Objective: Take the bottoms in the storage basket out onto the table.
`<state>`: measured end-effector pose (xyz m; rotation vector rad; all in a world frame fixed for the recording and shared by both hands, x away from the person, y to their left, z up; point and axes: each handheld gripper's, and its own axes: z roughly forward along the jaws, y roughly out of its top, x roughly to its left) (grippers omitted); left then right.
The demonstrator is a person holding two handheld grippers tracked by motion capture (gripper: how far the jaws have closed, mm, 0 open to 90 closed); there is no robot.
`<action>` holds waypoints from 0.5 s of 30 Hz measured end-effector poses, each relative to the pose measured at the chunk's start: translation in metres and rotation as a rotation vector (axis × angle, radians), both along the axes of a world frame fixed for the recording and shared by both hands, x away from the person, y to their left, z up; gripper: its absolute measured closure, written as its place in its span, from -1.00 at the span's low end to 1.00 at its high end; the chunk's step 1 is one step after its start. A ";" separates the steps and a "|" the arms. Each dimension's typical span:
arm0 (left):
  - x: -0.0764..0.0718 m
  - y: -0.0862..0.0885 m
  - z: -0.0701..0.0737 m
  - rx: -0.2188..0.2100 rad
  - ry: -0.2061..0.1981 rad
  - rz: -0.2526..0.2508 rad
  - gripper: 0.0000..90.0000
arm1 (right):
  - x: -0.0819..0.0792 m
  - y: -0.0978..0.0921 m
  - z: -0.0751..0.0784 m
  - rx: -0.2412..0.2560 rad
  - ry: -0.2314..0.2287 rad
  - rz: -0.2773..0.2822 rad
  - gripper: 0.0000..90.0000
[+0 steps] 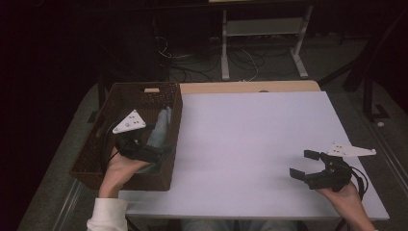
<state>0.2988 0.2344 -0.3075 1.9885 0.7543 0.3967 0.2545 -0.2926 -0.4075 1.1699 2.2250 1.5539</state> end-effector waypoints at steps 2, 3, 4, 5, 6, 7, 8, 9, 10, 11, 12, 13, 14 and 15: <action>0.000 0.000 0.000 -0.002 0.000 -0.002 -1.00 | 0.000 0.000 0.000 0.001 -0.002 -0.001 -1.00; 0.000 0.000 0.001 -0.003 -0.001 -0.001 -1.00 | -0.001 -0.001 0.000 0.001 -0.001 -0.005 -1.00; -0.001 0.000 0.001 -0.003 -0.001 -0.001 -1.00 | -0.001 -0.002 0.000 0.003 -0.002 -0.006 -1.00; -0.001 0.000 0.001 -0.004 0.000 -0.001 -1.00 | -0.002 -0.002 0.000 0.006 0.001 -0.008 -1.00; -0.002 0.000 0.001 -0.002 0.000 -0.003 -1.00 | -0.003 -0.003 0.000 0.009 0.004 -0.012 -1.00; -0.002 0.000 0.001 0.001 0.001 -0.004 -1.00 | -0.003 -0.003 0.000 0.008 0.004 -0.013 -1.00; -0.002 0.000 0.001 0.001 0.001 -0.004 -1.00 | -0.003 -0.003 0.000 0.008 0.004 -0.013 -1.00; -0.003 -0.001 0.001 -0.002 0.002 -0.004 -1.00 | -0.005 -0.004 0.000 0.009 0.004 -0.016 -1.00; -0.003 -0.001 0.001 -0.002 0.002 -0.004 -1.00 | -0.005 -0.004 0.000 0.009 0.004 -0.016 -1.00; -0.004 -0.001 0.001 -0.004 0.002 -0.005 -1.00 | -0.005 -0.004 0.000 0.012 0.003 -0.017 -1.00; -0.004 -0.001 0.002 -0.002 0.004 -0.006 -1.00 | -0.005 -0.004 0.000 0.013 0.003 -0.018 -1.00; -0.005 -0.002 0.002 -0.001 0.004 -0.006 -1.00 | -0.005 -0.004 0.000 0.014 0.004 -0.018 -1.00; -0.005 -0.002 0.002 -0.001 0.004 -0.006 -1.00 | -0.005 -0.004 0.000 0.013 0.005 -0.018 -1.00; -0.005 -0.003 0.002 -0.001 0.007 -0.011 -1.00 | -0.005 -0.004 0.000 0.012 0.005 -0.018 -1.00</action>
